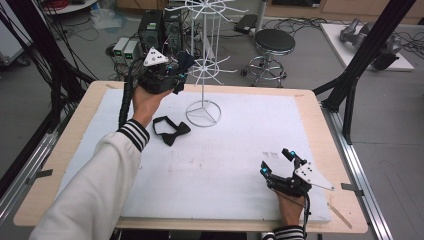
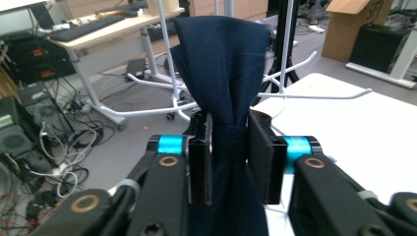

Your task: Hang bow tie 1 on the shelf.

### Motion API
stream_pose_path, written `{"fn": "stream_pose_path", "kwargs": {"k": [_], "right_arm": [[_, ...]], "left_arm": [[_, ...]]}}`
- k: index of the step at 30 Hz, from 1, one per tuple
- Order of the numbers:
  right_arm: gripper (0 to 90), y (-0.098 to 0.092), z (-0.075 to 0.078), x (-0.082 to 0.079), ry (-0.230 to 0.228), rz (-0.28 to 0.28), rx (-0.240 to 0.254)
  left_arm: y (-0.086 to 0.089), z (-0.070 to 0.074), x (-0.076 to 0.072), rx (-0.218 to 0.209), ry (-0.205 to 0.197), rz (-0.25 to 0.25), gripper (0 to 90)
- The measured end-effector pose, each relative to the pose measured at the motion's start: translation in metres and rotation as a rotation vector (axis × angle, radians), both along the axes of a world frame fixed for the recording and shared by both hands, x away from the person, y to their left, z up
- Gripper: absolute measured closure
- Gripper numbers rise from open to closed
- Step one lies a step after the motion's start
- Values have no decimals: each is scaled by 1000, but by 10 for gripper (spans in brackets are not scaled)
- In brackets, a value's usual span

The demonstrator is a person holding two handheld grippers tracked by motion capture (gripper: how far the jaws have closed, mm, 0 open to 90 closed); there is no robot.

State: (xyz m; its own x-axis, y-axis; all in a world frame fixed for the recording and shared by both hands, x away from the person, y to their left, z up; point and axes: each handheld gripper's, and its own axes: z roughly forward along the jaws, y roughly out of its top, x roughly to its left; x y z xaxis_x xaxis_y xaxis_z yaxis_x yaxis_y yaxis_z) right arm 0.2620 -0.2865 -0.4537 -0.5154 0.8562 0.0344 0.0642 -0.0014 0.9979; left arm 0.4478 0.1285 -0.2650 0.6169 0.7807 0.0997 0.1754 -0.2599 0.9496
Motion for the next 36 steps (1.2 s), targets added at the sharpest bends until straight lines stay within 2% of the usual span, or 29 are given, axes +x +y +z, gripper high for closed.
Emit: {"fn": "stream_pose_path", "kwargs": {"k": [5, 7, 9, 13, 16, 19, 24, 30, 36], "right_arm": [[110, 0, 0, 0, 0, -2, 0], [110, 0, 0, 0, 0, -2, 0], [110, 0, 0, 0, 1, -1, -1], [110, 0, 0, 0, 0, -3, 0], [110, 0, 0, 0, 0, -2, 1], [110, 0, 0, 0, 0, -6, 0], [109, -1, 0, -1, -10, -12, 19], [110, -1, 0, -2, -9, -9, 8], [110, -1, 0, -1, -11, -7, 5]], "left_arm": [[0, 1, -1, 7, -20, 7, 575], [0, 2, -2, 5, -36, 3, 495], [0, 2, -2, 7, -36, -1, 385], [1, 3, -6, 8, -67, -1, 260], [4, 5, -11, 0, -74, -18, 243], [11, 8, -17, -33, -74, -31, 183], [28, 9, -30, -62, -108, -89, 176], [54, -4, -49, -103, -131, -125, 171], [77, -20, -70, -120, -150, -141, 170]]}}
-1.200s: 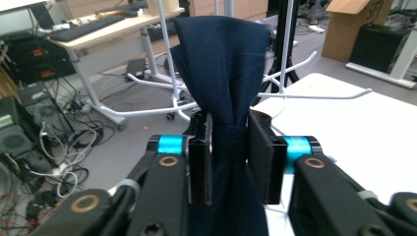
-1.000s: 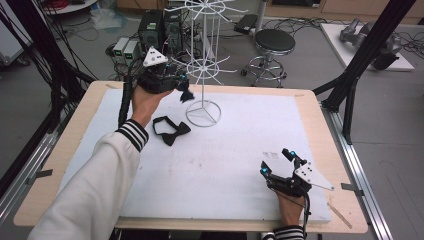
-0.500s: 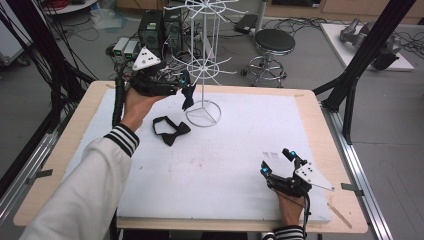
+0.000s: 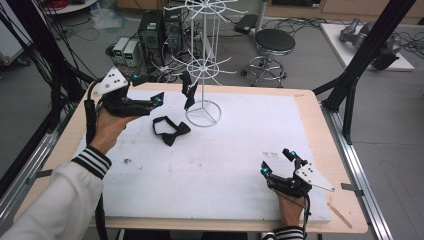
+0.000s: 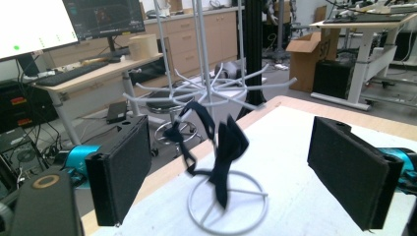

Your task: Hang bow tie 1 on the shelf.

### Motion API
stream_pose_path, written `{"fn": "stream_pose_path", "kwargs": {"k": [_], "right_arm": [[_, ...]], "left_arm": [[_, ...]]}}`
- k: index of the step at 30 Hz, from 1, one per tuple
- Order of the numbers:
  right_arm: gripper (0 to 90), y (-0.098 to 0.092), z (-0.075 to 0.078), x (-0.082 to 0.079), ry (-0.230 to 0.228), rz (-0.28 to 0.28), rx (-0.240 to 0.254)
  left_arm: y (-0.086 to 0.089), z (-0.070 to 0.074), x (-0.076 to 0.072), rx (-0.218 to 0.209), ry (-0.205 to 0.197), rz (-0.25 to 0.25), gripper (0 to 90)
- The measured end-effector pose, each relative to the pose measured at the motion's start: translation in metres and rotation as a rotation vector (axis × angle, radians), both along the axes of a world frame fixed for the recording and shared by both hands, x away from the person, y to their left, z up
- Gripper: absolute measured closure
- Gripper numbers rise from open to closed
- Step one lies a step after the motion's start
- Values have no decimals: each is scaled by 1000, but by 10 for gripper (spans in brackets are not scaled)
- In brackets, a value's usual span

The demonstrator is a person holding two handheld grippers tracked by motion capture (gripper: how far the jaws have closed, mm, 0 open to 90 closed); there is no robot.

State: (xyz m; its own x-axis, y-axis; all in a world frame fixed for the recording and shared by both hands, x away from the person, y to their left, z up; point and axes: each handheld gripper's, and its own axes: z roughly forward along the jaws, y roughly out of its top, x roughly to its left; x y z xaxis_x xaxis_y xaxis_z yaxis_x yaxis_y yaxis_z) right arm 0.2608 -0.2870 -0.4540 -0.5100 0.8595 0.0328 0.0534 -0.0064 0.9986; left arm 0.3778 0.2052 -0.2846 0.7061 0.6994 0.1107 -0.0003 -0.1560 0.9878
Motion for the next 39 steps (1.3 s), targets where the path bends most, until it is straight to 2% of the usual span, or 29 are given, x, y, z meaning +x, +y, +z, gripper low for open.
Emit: {"fn": "stream_pose_path", "kwargs": {"k": [8, 12, 20, 26, 33, 39], "right_arm": [[109, 0, 0, 0, 2, -1, -3], [110, 0, 0, 0, 0, -2, -5], [110, 0, 0, 1, -1, -4, -4], [110, 0, 0, 1, -2, -6, -5], [110, 1, 0, 0, 3, -5, -5], [109, 1, 0, 0, 5, -3, -4]], "left_arm": [[22, -19, -26, -27, -43, -5, 170], [31, -31, -38, -32, -48, -7, 170], [52, -52, -58, -68, -35, -15, 170], [63, -68, -72, -67, -17, -17, 171], [65, -82, -77, -57, 1, -27, 171], [64, -83, -76, -55, -1, -21, 171]]}}
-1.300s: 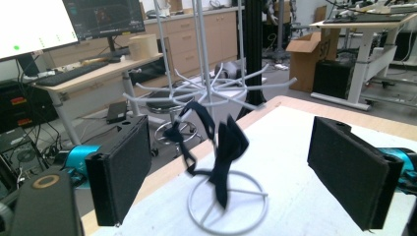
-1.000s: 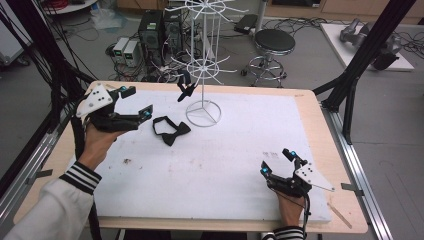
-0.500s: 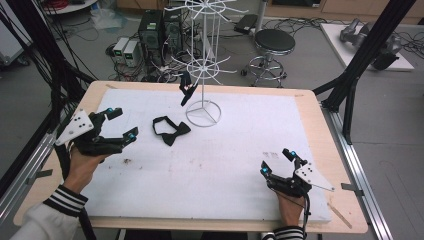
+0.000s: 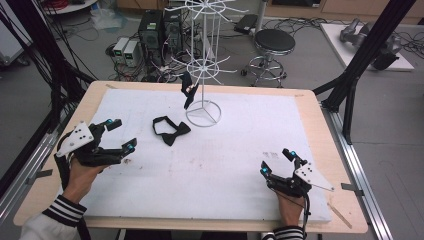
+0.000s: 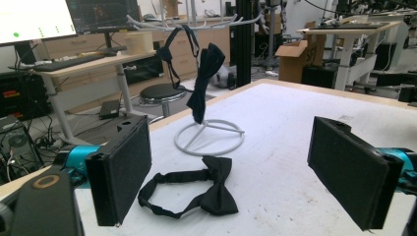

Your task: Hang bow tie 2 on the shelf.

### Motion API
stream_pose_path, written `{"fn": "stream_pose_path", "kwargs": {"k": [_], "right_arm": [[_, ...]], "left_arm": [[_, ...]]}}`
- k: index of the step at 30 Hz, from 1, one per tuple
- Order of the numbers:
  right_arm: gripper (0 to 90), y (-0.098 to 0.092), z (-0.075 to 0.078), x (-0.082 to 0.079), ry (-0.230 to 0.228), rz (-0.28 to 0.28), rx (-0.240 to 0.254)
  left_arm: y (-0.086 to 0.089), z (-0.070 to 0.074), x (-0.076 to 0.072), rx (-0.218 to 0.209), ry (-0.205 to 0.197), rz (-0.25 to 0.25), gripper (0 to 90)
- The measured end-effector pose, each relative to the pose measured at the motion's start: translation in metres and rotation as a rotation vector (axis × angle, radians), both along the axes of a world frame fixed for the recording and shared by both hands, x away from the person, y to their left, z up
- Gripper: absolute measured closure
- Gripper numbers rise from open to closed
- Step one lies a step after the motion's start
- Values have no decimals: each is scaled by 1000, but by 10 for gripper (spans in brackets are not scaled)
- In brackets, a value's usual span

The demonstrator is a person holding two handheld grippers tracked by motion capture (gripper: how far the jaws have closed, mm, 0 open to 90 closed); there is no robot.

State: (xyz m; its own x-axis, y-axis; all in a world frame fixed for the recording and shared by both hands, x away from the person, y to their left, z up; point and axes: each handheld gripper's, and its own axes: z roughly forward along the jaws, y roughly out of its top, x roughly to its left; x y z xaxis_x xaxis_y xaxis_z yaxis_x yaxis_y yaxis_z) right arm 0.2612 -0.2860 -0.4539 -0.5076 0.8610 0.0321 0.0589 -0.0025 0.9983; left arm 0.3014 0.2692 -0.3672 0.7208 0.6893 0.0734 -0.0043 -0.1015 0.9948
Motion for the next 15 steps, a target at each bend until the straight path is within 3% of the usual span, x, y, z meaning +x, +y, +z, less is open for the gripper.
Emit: {"fn": "stream_pose_path", "kwargs": {"k": [15], "right_arm": [[110, -1, 0, 0, -9, -2, -2]], "left_arm": [[-4, 7, 2, 30, 8, -9, 171]]}}
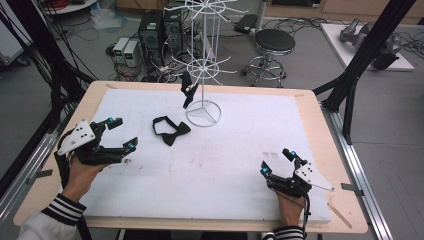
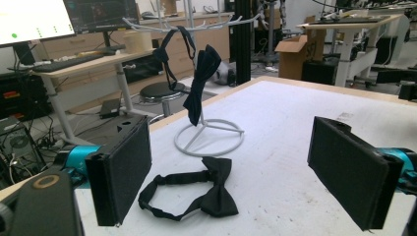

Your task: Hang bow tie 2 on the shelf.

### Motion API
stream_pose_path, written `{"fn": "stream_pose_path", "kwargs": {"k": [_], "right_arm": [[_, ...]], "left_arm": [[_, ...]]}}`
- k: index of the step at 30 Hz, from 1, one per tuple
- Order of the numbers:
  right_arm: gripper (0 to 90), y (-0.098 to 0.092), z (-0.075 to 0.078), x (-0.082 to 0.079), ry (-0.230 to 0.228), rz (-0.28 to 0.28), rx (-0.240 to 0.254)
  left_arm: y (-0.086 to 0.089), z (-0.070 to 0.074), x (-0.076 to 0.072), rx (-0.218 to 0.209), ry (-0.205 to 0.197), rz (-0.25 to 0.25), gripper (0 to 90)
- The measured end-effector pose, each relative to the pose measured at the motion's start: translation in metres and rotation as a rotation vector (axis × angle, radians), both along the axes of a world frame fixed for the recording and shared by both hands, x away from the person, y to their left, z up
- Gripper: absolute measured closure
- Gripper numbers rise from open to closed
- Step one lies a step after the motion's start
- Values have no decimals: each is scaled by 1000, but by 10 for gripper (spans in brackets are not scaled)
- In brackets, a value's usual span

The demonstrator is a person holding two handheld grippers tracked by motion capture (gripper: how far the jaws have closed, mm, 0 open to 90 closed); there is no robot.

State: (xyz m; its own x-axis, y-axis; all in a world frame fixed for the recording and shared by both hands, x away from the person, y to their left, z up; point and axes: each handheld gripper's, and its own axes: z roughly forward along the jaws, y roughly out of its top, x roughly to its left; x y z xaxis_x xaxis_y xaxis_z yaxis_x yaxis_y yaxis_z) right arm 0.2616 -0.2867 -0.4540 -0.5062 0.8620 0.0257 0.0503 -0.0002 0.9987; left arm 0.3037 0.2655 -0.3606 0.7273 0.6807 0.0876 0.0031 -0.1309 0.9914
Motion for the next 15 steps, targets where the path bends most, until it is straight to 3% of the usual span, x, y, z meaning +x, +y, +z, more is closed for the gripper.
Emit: {"fn": "stream_pose_path", "kwargs": {"k": [7, 15], "right_arm": [[110, 0, 0, 0, 0, -2, 1], [110, 0, 0, -1, -1, -5, 2]], "left_arm": [[-6, -2, 10, 36, 59, -34, 168], [-17, 2, 26, 95, 85, -37, 167]]}}
